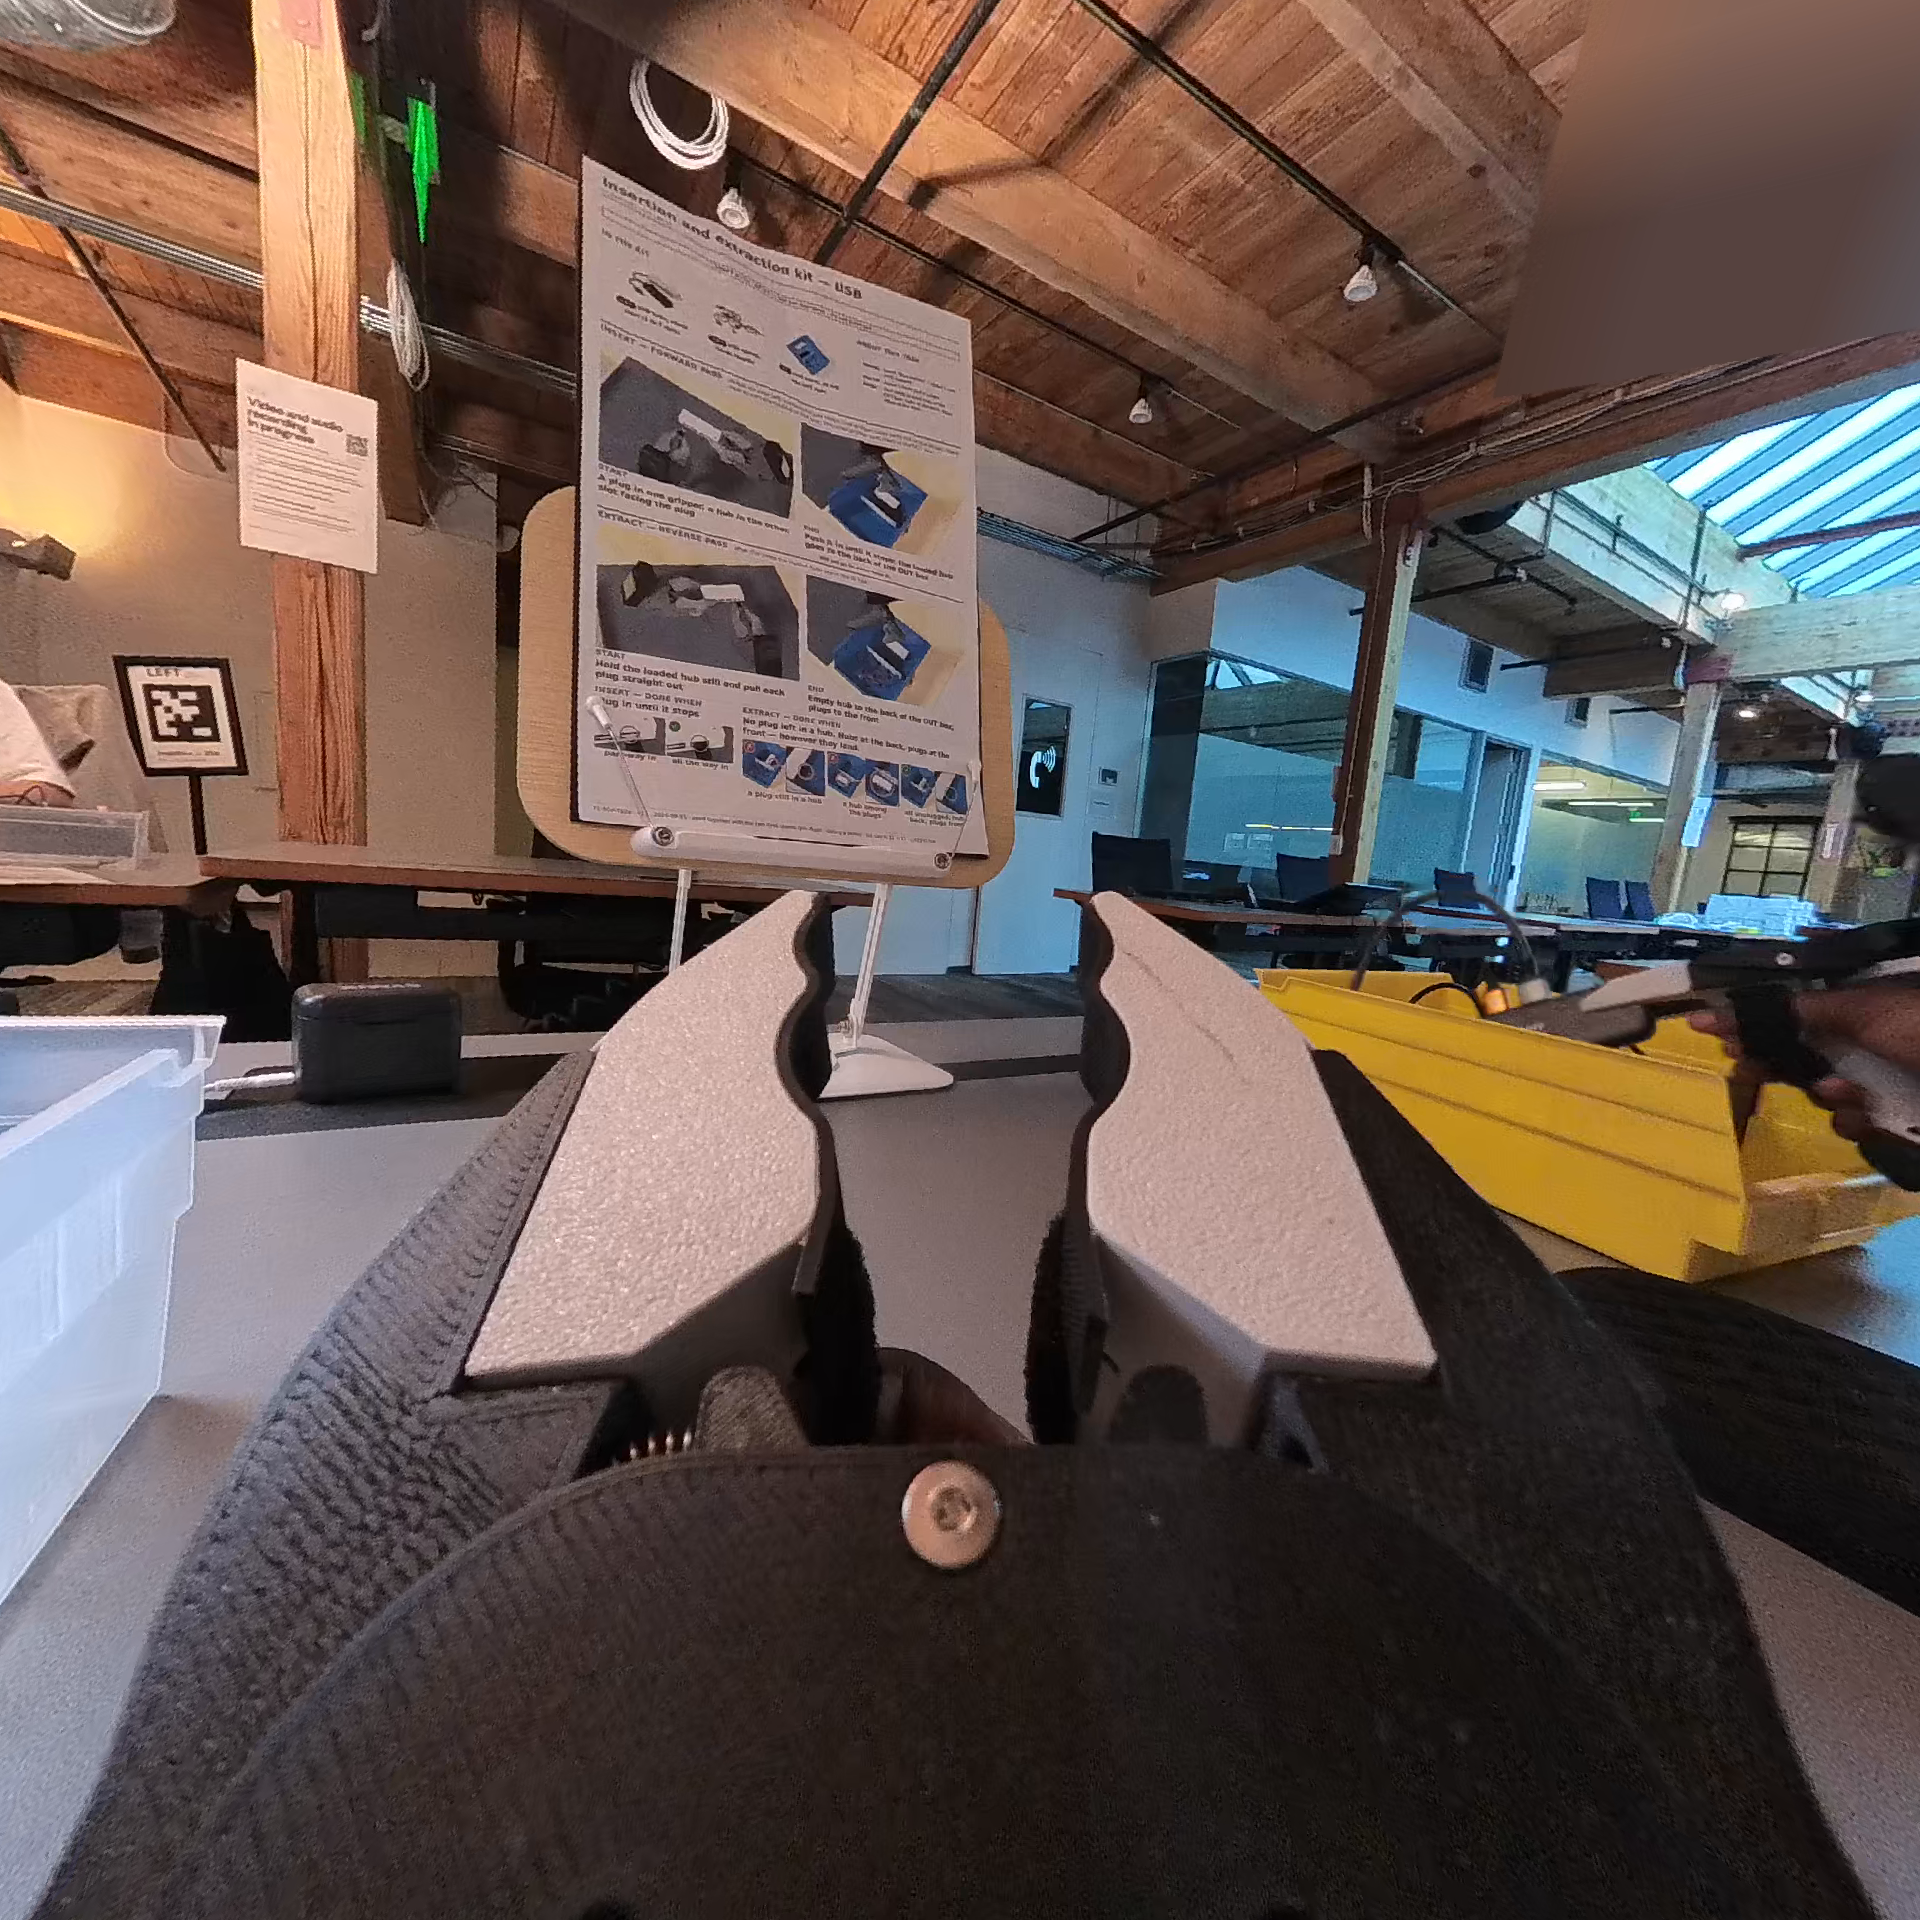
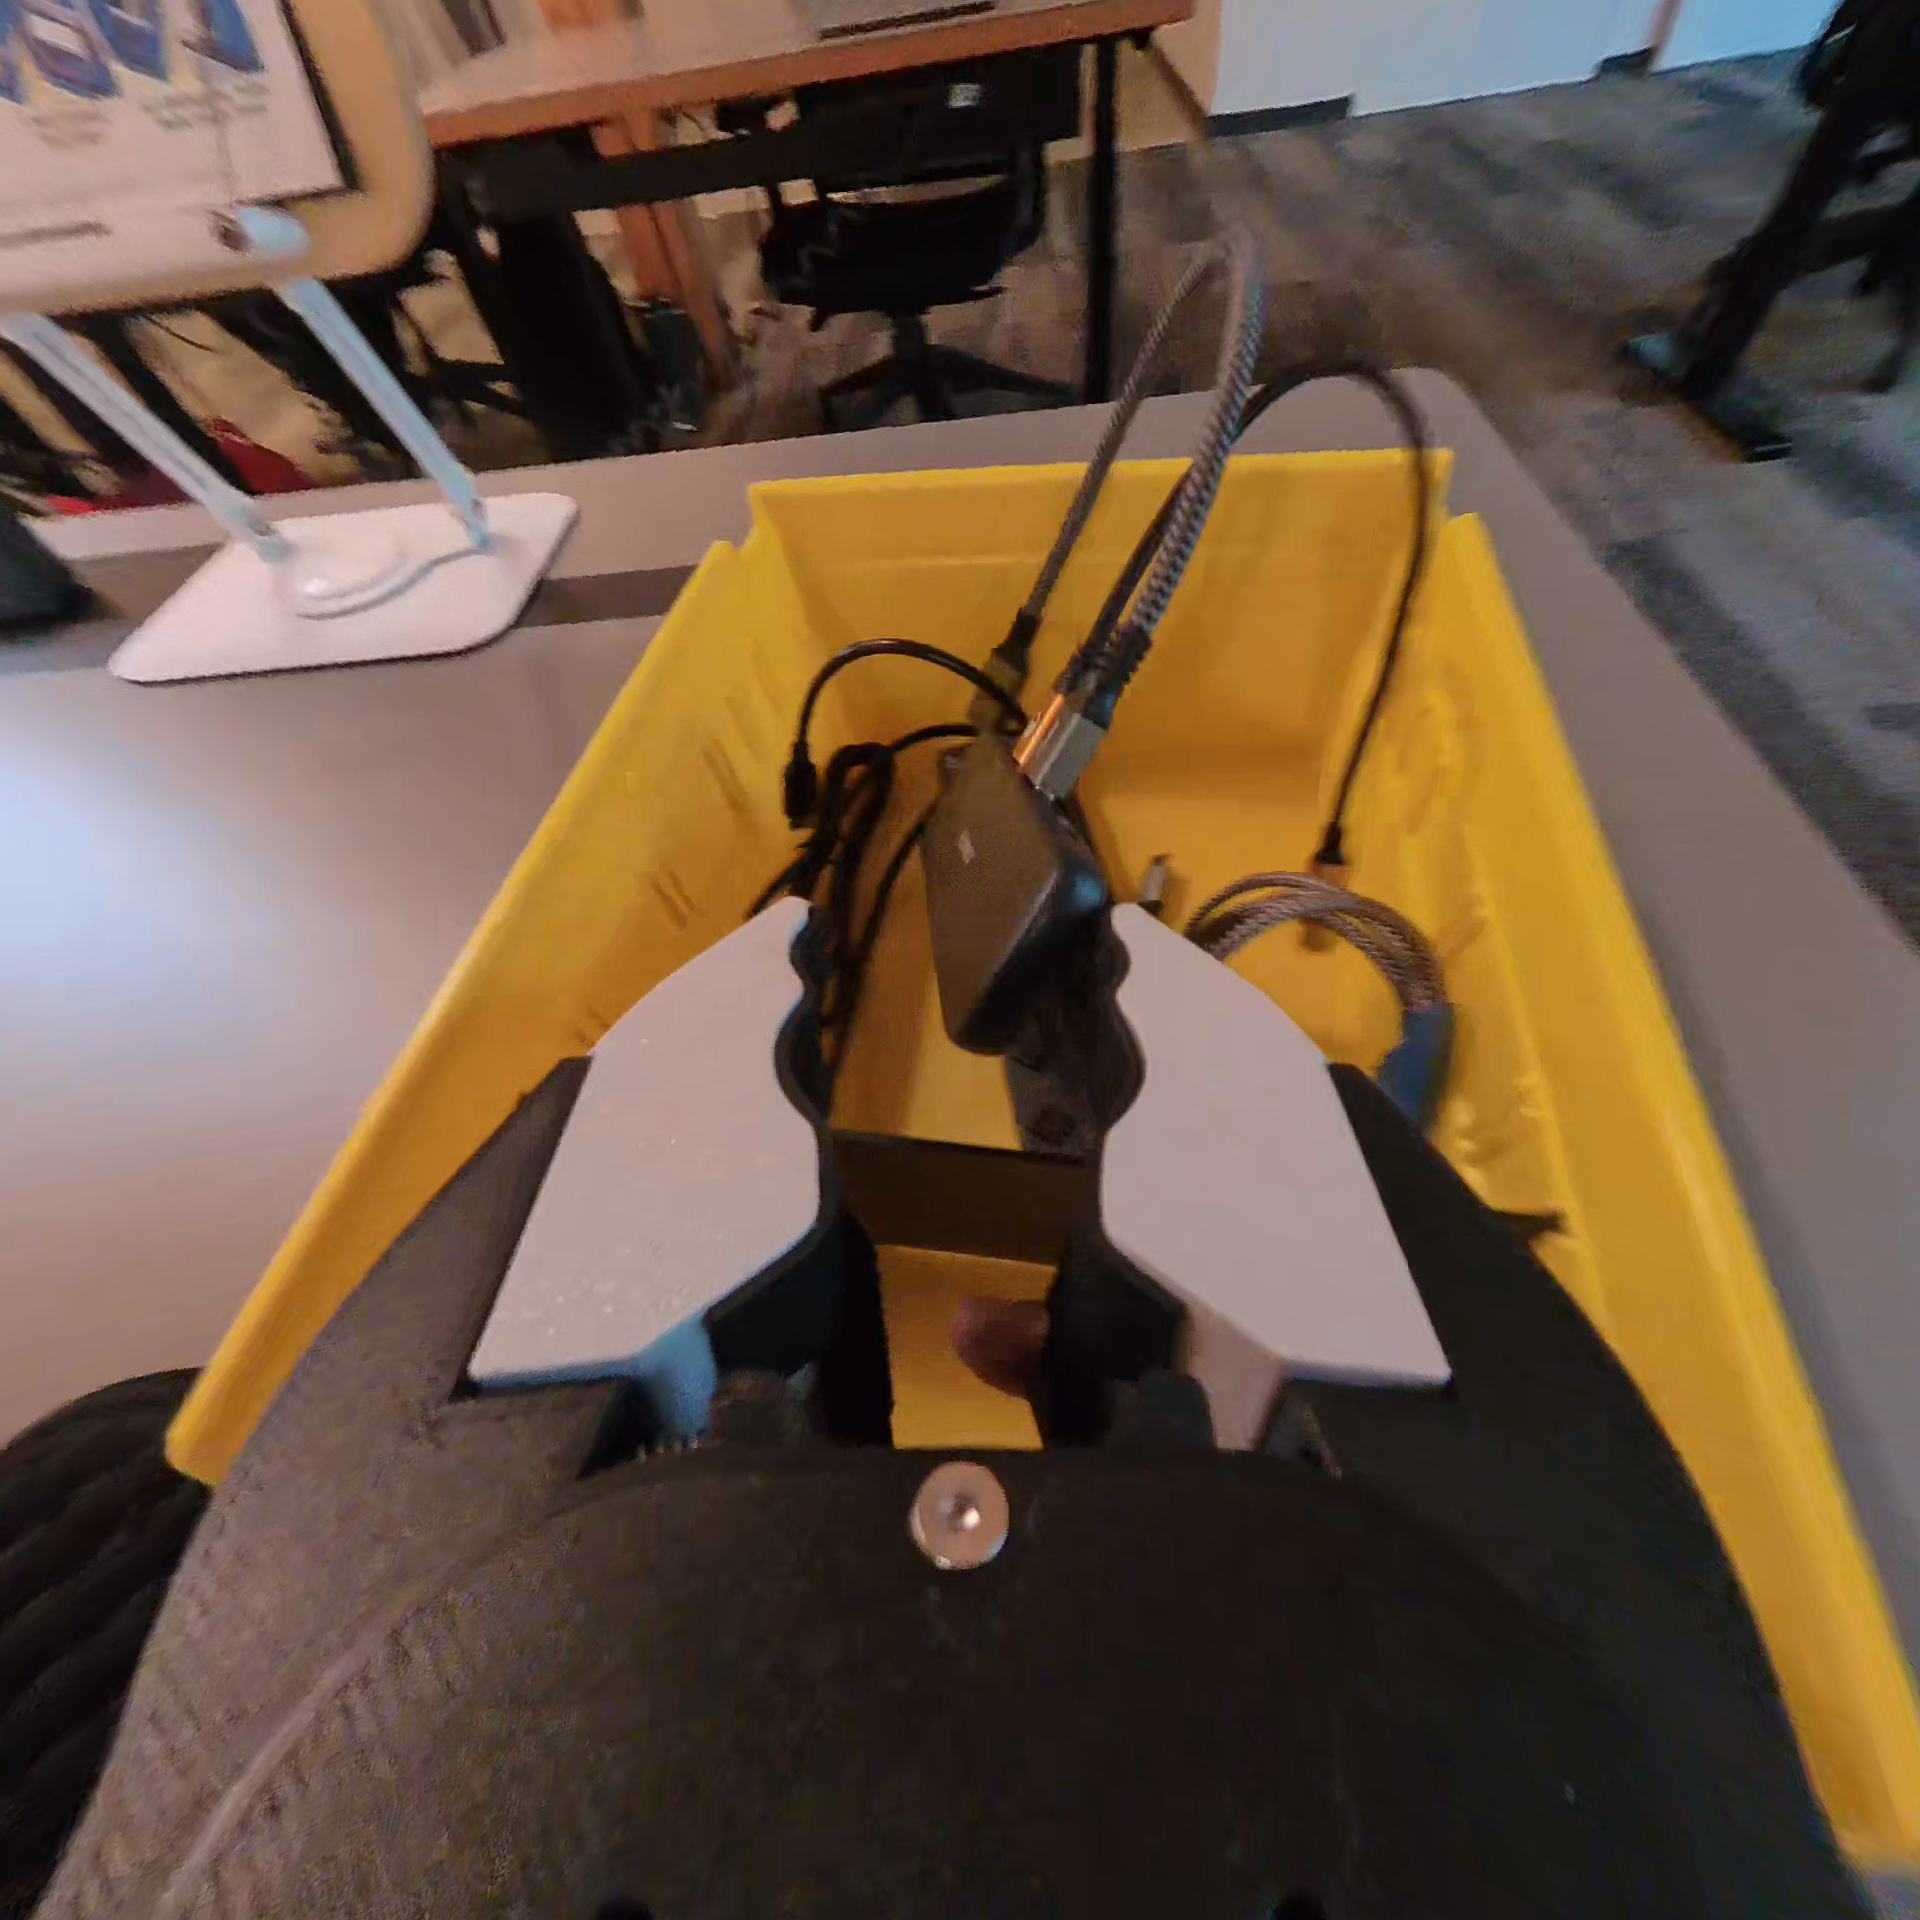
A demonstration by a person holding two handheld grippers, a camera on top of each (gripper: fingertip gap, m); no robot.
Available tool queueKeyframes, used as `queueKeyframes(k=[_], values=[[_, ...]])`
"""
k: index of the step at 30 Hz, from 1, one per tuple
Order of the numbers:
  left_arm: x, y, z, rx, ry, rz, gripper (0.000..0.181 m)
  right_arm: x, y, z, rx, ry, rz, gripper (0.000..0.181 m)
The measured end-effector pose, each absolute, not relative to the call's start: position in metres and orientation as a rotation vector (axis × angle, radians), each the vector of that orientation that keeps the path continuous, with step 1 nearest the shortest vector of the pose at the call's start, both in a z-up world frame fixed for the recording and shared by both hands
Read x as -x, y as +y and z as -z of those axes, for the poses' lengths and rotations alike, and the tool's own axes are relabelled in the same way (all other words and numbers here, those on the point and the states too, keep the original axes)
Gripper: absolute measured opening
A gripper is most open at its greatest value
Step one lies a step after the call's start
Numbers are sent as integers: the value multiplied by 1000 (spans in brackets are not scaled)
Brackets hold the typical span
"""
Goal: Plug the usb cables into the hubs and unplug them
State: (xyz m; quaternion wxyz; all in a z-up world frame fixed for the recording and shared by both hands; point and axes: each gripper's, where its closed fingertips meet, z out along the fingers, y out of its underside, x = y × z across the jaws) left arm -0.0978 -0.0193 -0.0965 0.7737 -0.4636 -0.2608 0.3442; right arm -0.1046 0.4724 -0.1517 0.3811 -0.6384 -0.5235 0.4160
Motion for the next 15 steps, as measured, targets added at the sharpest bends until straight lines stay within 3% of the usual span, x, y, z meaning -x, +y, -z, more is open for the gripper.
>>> queueKeyframes(k=[5, 11, 15], values=[[97, -19, 96, 1003, -560, -748, 45, 82, 479, 134, 1456, -1337, -848, 64], [96, -18, 96, 1011, -549, -759, 45, 55, 416, 114, 1109, -1517, -978, 103], [95, -16, 96, 1021, -537, -768, 45, 41, 366, 141, 1110, -1745, -1064, 131]])
